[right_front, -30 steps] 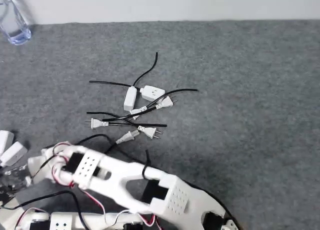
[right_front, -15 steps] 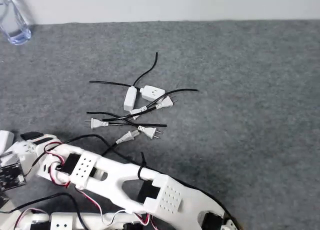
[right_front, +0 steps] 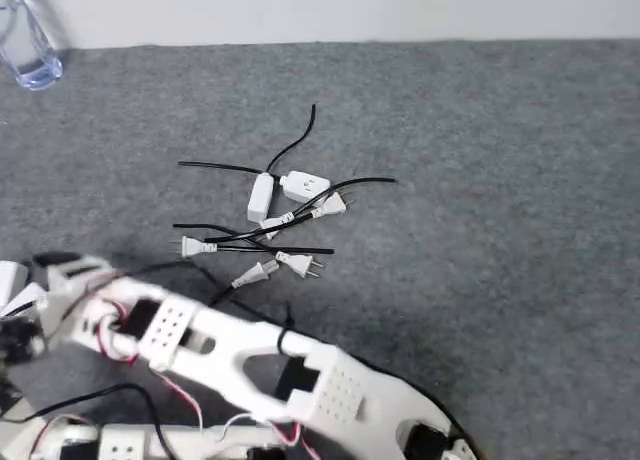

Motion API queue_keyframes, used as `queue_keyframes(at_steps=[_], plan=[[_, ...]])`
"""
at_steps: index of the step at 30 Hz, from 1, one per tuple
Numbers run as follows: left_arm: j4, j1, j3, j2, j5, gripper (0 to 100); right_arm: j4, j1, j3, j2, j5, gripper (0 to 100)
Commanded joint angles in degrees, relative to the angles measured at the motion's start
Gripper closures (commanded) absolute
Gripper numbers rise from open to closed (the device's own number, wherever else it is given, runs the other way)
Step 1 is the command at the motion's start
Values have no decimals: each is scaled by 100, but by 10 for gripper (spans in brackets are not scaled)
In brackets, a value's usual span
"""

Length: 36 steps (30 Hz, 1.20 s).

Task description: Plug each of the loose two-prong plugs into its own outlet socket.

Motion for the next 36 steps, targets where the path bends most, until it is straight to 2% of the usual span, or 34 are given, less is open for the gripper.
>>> queue_keyframes(at_steps=[1,11,20,31,36], plan=[[-70,-35,-66,-35,-35,706,303,400,-431,-382,-97,786],[-70,-35,-66,-35,-35,706,3468,796,-431,-1815,-114,786],[-70,-18,-66,-35,-35,706,6273,1684,-431,-3116,-114,786],[-62,-35,-66,-35,-26,706,8400,3055,-431,-4479,-123,786],[-62,-35,-66,-35,-26,706,8690,3969,-202,-4725,-123,786]])
